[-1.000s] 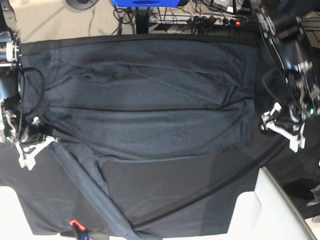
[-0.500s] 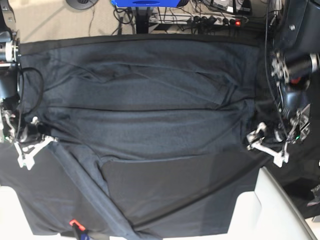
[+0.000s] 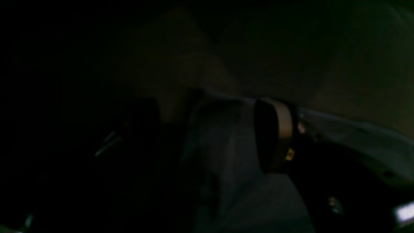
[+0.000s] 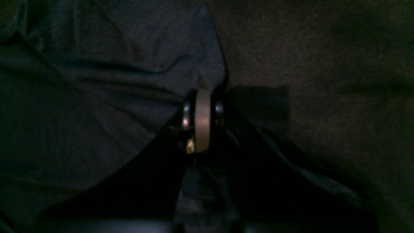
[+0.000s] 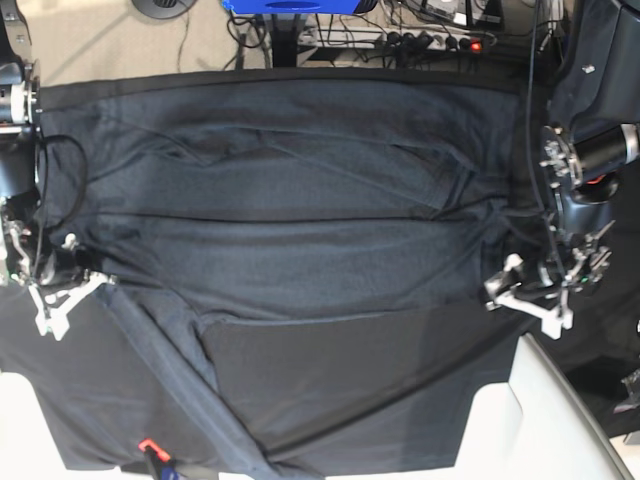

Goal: Fold the T-shirt properly
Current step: 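Hold the side edges with both grippers and pull them toward the collar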

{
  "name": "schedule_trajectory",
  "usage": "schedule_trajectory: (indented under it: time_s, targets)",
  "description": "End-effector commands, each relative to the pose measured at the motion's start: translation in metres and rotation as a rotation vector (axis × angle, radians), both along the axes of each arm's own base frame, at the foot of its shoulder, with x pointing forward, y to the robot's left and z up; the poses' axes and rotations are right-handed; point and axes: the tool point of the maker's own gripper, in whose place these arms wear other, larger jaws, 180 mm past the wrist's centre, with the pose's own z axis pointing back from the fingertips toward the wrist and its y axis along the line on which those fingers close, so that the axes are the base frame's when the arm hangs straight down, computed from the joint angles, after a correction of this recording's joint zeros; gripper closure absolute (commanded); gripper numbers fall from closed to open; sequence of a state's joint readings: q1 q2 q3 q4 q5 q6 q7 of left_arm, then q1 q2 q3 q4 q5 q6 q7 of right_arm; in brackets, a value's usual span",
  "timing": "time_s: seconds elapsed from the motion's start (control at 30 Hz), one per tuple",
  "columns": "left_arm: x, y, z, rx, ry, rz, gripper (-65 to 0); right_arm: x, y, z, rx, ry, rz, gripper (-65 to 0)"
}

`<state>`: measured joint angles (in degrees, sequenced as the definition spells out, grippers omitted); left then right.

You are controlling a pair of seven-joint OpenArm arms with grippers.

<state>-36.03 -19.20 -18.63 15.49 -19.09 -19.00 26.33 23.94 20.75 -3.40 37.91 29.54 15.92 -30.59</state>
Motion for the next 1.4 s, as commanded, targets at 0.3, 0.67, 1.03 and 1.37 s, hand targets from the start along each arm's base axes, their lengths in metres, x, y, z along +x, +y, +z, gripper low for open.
schedule_trajectory:
  time_s: [0.3, 0.67, 1.03, 1.37]
  targets:
    - [0.004, -0.007, 0.003, 0.094, 0.04, -0.131, -44.6, 0.02, -0.009, 0.021, -0.014, -0.066, -0.002, -0.8]
    - [-0.001, -0.003, -0.004, 0.111, 0.022, -0.114, -5.9, 0.02, -0.009, 0.021, -0.013, -0.066, -0.002, -0.8]
    - [0.009, 0.009, 0.008, 0.132, -0.011, -0.098, 0.0, 0.02, -0.008, 0.021, -0.011, -0.066, -0.003, -0.8]
    - [0.049, 0.005, 0.064, 0.184, -0.105, -0.174, 0.0, 0.037, -0.008, 0.034, -0.016, -0.134, -0.007, -0.8]
